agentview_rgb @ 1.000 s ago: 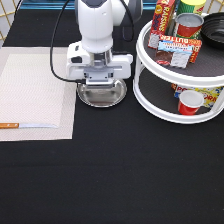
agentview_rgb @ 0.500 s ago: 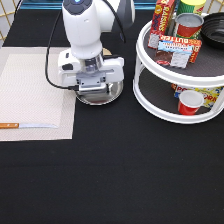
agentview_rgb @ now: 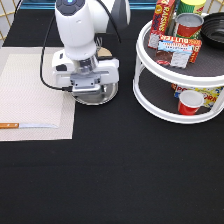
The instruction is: Arrange plate and fork
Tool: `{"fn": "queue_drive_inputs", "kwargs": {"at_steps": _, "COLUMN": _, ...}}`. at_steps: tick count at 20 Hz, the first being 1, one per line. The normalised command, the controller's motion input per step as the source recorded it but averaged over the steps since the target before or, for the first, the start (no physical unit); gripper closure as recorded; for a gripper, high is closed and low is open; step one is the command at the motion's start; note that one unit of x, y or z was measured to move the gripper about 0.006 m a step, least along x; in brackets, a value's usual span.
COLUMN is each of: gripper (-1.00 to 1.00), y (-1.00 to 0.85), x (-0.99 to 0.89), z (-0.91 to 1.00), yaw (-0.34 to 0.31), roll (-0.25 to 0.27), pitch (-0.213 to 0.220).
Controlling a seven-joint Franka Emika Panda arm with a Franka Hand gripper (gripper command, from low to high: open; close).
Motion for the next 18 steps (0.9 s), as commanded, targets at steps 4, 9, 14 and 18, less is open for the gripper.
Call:
{"fn": "queue_drive_inputs", "kwargs": {"at_steps": 4, "gripper": -1.00, "y": -0.35, "x": 0.28, "z": 0.04, "yaw": -0.155, "roll": 0.002, "pitch": 0.121}}
{"fn": "queue_drive_inputs", "kwargs": {"at_steps": 9, "gripper": -1.00, "y": -0.39, "x": 0.22, "z": 0.10, "yaw": -0.164, "roll": 0.000, "pitch": 0.125}}
{"fn": "queue_drive_inputs", "kwargs": {"at_steps": 14, "gripper": -1.00, "y": -0.45, "x": 0.31, "z": 0.21, "yaw": -0.138, "roll": -0.023, "pitch": 0.133}}
{"fn": "queue_drive_inputs", "kwargs": {"at_steps": 18, "gripper": -1.00, "y": -0.52, "x": 0.36, "z": 0.27, "yaw": -0.108, "roll": -0.029, "pitch": 0.145}}
